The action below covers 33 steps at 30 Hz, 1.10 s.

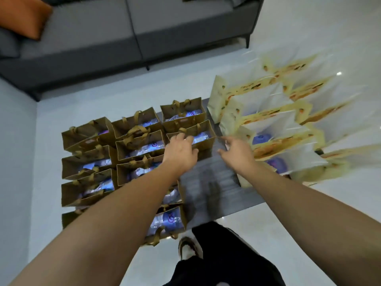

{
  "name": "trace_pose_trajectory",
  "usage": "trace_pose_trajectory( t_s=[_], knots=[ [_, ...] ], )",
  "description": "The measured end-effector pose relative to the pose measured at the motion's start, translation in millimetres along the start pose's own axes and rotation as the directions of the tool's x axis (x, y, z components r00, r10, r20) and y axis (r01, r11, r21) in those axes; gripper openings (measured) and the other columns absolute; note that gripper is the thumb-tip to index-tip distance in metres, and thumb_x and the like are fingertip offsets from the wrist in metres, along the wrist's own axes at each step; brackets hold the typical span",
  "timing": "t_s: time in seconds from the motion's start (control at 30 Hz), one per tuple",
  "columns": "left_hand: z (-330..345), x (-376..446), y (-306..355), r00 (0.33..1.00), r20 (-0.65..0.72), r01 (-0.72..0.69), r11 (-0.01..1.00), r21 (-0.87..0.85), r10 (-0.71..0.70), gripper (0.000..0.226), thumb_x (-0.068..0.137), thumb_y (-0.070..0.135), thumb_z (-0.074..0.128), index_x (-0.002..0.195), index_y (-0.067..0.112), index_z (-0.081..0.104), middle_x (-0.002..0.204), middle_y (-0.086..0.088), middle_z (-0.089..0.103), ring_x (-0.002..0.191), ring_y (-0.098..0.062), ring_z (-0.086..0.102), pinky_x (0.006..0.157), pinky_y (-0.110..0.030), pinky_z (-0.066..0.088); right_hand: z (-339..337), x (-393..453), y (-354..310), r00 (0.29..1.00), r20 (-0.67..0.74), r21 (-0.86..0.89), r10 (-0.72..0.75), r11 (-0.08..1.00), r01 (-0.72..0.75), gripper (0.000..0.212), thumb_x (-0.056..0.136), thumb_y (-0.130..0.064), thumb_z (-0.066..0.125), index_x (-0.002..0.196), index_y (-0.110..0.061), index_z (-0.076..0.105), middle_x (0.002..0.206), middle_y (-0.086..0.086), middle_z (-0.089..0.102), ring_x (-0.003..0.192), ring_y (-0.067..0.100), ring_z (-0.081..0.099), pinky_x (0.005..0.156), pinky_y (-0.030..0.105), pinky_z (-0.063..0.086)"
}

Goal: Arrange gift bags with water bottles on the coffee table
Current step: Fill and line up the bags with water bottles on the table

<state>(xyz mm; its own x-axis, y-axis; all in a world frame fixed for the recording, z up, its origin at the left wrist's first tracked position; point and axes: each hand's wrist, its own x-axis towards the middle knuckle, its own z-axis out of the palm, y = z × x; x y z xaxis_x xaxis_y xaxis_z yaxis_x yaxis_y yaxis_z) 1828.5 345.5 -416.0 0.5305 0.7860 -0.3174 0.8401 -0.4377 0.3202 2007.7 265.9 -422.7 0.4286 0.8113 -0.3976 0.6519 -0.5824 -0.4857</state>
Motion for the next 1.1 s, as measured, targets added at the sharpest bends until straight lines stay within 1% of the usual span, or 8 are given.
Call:
trace_pose_trajectory(
  t_s=[0.13, 0.23, 0.33, 0.5, 0.63, 0.8, 0.97, 1.1],
  knots=[
    [-17, -33, 50, 0.998, -0.024, -0.058, 0.996, -0.064, 0.057, 0.051, 0.098, 0.038, 0.054, 0.144, 0.014, 0.049, 0.141, -0.012, 0.05, 0.131, -0.034, 0.044, 0.106, -0.05, 0.043, -39, -65, 16, 0.998, -0.046, -0.056, -0.037, 0.998, 0.034, 0.052, 0.09, -0.032, 0.07, 0.138, -0.019, 0.058, 0.136, 0.01, 0.063, 0.125, 0.032, 0.057, 0.101, 0.037, 0.046],
    [-20, -52, 87, 0.994, 0.005, -0.11, 0.993, -0.043, 0.111, 0.048, 0.097, 0.036, 0.056, 0.139, 0.014, 0.053, 0.132, -0.014, 0.056, 0.123, -0.035, 0.051, 0.101, -0.046, 0.047, -65, -106, 36, 0.996, -0.086, -0.081, -0.019, 0.997, 0.012, 0.054, 0.09, -0.031, 0.07, 0.141, -0.02, 0.057, 0.138, 0.008, 0.061, 0.126, 0.03, 0.056, 0.101, 0.038, 0.047],
    [-17, -68, 120, 0.987, 0.04, -0.155, 0.987, -0.032, 0.156, 0.049, 0.095, 0.033, 0.057, 0.14, 0.014, 0.052, 0.131, -0.014, 0.055, 0.125, -0.035, 0.05, 0.101, -0.045, 0.047, -90, -136, 63, 0.991, -0.134, -0.099, 0.0, 0.995, -0.014, 0.052, 0.091, -0.028, 0.067, 0.142, -0.022, 0.056, 0.139, 0.006, 0.059, 0.125, 0.027, 0.057, 0.098, 0.037, 0.047],
    [-9, -77, 174, 0.987, 0.042, -0.156, 0.988, -0.014, 0.157, 0.059, 0.095, 0.038, 0.061, 0.149, 0.021, 0.043, 0.143, -0.01, 0.049, 0.132, -0.032, 0.043, 0.107, -0.047, 0.043, -133, -150, 112, 0.984, -0.18, -0.079, 0.007, 0.997, -0.021, 0.054, 0.089, -0.013, 0.06, 0.142, -0.022, 0.055, 0.137, 0.007, 0.059, 0.118, 0.028, 0.059, 0.095, 0.04, 0.052],
    [1, -67, 218, 0.993, 0.032, -0.115, 0.993, 0.007, 0.114, 0.061, 0.091, 0.041, 0.065, 0.146, 0.021, 0.047, 0.142, -0.008, 0.05, 0.132, -0.029, 0.044, 0.108, -0.044, 0.043, -164, -138, 151, 0.984, -0.175, -0.086, -0.039, 0.996, 0.024, 0.056, 0.086, -0.011, 0.06, 0.14, -0.025, 0.056, 0.137, 0.006, 0.059, 0.114, 0.03, 0.061, 0.088, 0.042, 0.055],
    [18, -58, 267, 0.999, 0.051, 0.006, 1.0, -0.001, -0.006, 0.064, 0.088, 0.041, 0.07, 0.145, 0.021, 0.049, 0.143, -0.006, 0.049, 0.132, -0.027, 0.045, 0.107, -0.04, 0.044, -195, -120, 202, 0.99, -0.076, -0.114, -0.115, 0.988, 0.106, 0.055, 0.09, -0.015, 0.064, 0.143, -0.023, 0.053, 0.136, 0.005, 0.06, 0.107, 0.026, 0.065, 0.085, 0.036, 0.053],
    [33, -55, 296, 0.991, 0.066, 0.121, 0.992, -0.043, -0.118, 0.051, 0.093, 0.032, 0.064, 0.142, 0.02, 0.054, 0.145, -0.008, 0.051, 0.13, -0.026, 0.049, 0.105, -0.037, 0.045, -213, -99, 235, 0.99, 0.06, -0.114, -0.13, 0.984, 0.136, 0.055, 0.089, -0.017, 0.066, 0.142, -0.025, 0.054, 0.136, 0.003, 0.061, 0.118, 0.026, 0.059, 0.09, 0.035, 0.051],
    [41, -52, 309, 0.979, 0.099, 0.185, 0.982, -0.036, -0.181, 0.045, 0.096, 0.033, 0.062, 0.139, 0.021, 0.056, 0.14, -0.008, 0.055, 0.125, -0.027, 0.053, 0.099, -0.037, 0.049, -216, -81, 246, 0.982, 0.129, -0.118, -0.139, 0.981, 0.154, 0.056, 0.089, -0.019, 0.068, 0.143, -0.022, 0.053, 0.137, 0.004, 0.061, 0.122, 0.027, 0.057, 0.094, 0.034, 0.048]
  ],
)
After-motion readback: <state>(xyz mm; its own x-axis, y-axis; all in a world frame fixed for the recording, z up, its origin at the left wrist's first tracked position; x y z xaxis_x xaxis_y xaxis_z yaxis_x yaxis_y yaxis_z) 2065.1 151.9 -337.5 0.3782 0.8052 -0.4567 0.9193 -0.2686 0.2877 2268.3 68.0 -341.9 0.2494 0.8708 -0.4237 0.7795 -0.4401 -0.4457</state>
